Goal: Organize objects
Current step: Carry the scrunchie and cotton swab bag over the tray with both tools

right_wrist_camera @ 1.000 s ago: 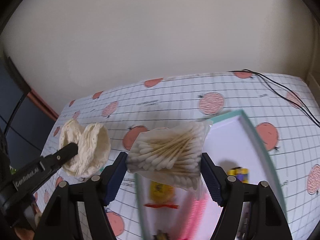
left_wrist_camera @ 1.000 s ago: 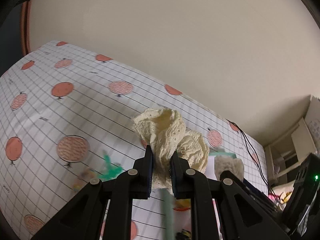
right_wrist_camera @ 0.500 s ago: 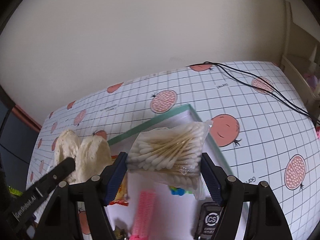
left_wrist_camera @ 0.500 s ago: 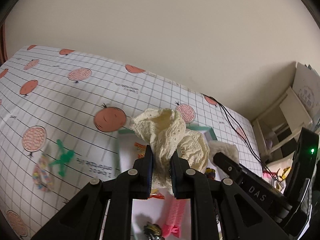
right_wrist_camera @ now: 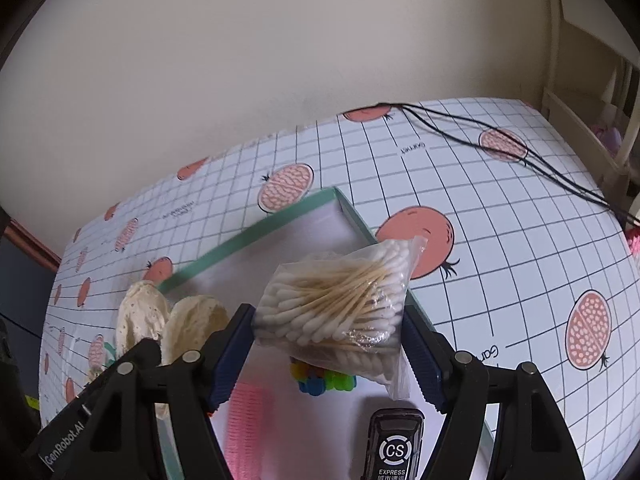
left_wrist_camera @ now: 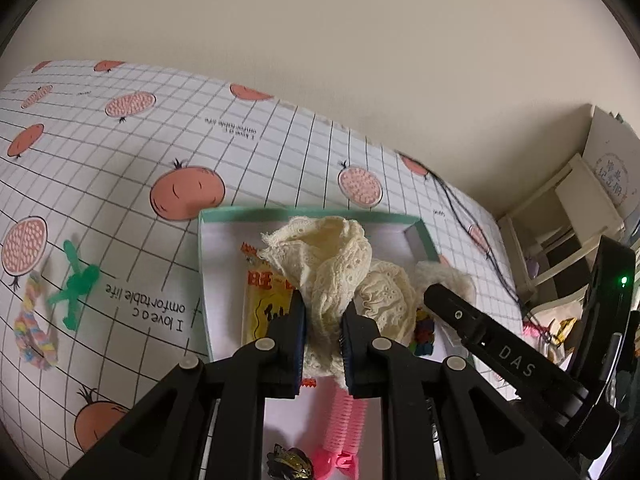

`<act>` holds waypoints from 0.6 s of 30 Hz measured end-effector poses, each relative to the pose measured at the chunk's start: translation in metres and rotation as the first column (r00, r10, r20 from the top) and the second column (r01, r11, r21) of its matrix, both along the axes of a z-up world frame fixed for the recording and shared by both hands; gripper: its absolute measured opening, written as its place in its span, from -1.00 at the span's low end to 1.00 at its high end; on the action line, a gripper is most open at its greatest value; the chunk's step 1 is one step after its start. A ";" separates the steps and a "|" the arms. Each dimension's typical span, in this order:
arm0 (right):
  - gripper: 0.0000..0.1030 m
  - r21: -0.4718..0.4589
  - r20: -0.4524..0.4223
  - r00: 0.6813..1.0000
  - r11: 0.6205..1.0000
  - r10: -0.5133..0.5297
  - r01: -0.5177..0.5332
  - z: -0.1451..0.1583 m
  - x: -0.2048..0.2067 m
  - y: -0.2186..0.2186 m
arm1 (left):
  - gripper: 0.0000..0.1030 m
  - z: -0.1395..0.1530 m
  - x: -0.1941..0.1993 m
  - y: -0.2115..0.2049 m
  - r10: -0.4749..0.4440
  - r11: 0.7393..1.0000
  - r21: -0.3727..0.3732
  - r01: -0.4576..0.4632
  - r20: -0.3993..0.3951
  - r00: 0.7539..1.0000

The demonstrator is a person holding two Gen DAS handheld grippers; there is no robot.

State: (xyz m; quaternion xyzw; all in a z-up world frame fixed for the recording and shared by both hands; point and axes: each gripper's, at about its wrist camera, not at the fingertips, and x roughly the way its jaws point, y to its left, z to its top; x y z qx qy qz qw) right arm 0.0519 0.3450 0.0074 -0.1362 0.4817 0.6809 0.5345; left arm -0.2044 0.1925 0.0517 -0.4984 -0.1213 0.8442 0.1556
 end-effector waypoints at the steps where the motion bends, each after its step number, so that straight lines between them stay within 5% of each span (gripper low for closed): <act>1: 0.46 -0.002 0.001 1.000 1.000 0.000 0.000 -0.001 -0.001 0.000 | -0.69 -0.003 0.000 0.001 -0.001 1.000 -0.009 0.001 0.008 1.000; 15: 0.48 -0.016 -0.003 1.000 1.000 -0.004 0.003 -0.004 0.000 0.002 | -0.66 -0.020 0.002 0.010 -0.019 0.999 -0.028 0.021 0.063 0.998; 18: 0.49 -0.018 -0.008 1.000 1.000 -0.001 0.001 -0.004 0.000 0.002 | -0.46 -0.017 -0.001 0.005 -0.004 1.000 -0.008 0.005 0.073 0.997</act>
